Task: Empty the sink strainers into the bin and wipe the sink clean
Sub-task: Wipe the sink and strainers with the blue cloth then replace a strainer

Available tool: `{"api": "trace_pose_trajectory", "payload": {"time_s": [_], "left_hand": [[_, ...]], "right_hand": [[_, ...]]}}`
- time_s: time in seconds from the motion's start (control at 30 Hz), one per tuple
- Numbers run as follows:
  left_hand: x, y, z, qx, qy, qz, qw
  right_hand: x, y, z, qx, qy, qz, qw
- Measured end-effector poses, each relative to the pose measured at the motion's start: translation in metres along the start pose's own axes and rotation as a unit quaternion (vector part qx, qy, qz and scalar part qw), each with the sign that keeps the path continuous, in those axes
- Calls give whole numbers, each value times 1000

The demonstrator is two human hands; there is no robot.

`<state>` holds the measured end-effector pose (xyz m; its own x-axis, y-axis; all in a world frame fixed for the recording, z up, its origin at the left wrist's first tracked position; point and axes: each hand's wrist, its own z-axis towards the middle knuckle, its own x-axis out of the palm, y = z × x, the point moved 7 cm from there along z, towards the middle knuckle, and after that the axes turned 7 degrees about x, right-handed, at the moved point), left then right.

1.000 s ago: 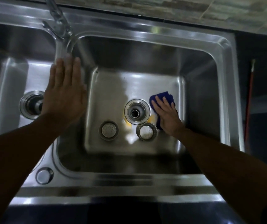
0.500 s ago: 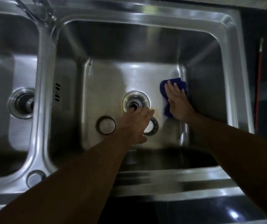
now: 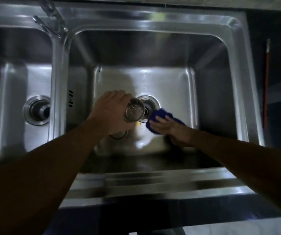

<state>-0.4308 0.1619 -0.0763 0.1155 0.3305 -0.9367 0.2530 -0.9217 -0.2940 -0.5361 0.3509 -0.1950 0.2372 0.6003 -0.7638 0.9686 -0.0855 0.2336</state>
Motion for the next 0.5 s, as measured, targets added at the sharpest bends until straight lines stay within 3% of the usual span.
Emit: {"api": "trace_pose_trajectory", "payload": {"time_s": [0.13,0.2,0.23,0.3,0.4,0.5], "left_hand": [[-15,6,-16,-9,2,-36,999],[-15,0,-29,-13,-3,-46,999],[-14,-4,-35,-13,-4,-48,999],[-9,-13,-46,-13,-6,-52,999],[-1,-23,-53,-29,1,-77,997],[7,-27,-52,-46,24,-87,995]], "right_hand": [[31,23,-18,-169,146,-59,973],[22,12,-33,-208,77,-37,974],[13,-1,-37,-190,13,-22,981],[-8,-36,-38,-52,-76,44,995],[-29,-61,-22,152,-114,75,979],[-28,-31,-8,140,-65,45,987]]}}
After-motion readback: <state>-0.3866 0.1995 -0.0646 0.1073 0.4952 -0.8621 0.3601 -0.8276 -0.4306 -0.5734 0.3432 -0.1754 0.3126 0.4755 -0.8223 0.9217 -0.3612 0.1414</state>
